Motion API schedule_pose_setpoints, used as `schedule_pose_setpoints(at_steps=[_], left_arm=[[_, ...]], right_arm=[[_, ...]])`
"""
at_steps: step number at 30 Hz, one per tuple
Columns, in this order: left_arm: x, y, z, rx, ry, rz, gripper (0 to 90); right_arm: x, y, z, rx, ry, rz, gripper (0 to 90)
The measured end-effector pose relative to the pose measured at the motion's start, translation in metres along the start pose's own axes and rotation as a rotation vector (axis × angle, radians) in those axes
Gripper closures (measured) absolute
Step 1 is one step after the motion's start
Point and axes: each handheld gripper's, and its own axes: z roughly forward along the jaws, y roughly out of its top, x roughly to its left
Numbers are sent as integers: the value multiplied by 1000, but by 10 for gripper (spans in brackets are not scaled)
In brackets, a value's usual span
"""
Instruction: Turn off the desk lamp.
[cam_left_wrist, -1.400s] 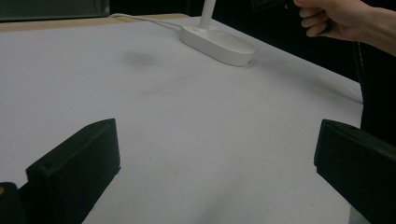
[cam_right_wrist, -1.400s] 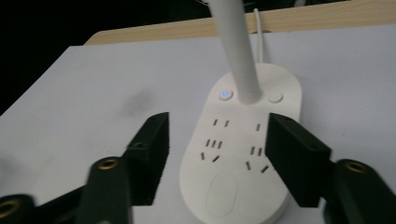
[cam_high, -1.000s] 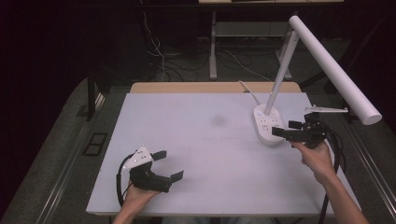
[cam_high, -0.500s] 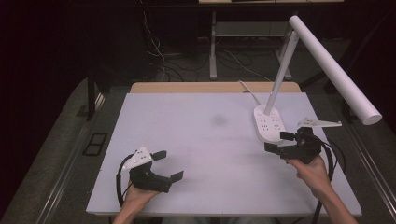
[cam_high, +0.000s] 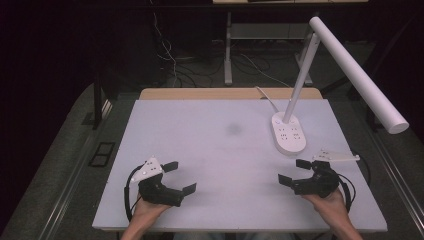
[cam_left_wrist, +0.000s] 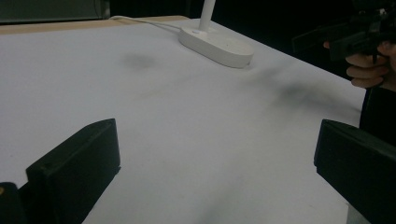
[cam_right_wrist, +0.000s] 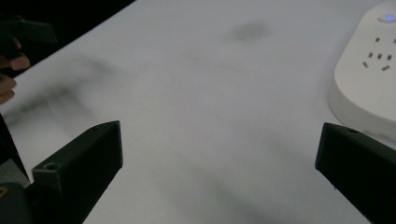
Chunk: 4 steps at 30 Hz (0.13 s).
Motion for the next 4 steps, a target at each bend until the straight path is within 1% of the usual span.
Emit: schedule_pose_setpoints(at_steps=[2, 4], left_arm=[[1, 0, 0, -1, 0, 1, 0], [1, 0, 0, 0, 1, -1, 0]], right_arm=[[3, -6, 1, 9, -18, -11, 6], [5, -10, 2, 17, -25, -10, 6]])
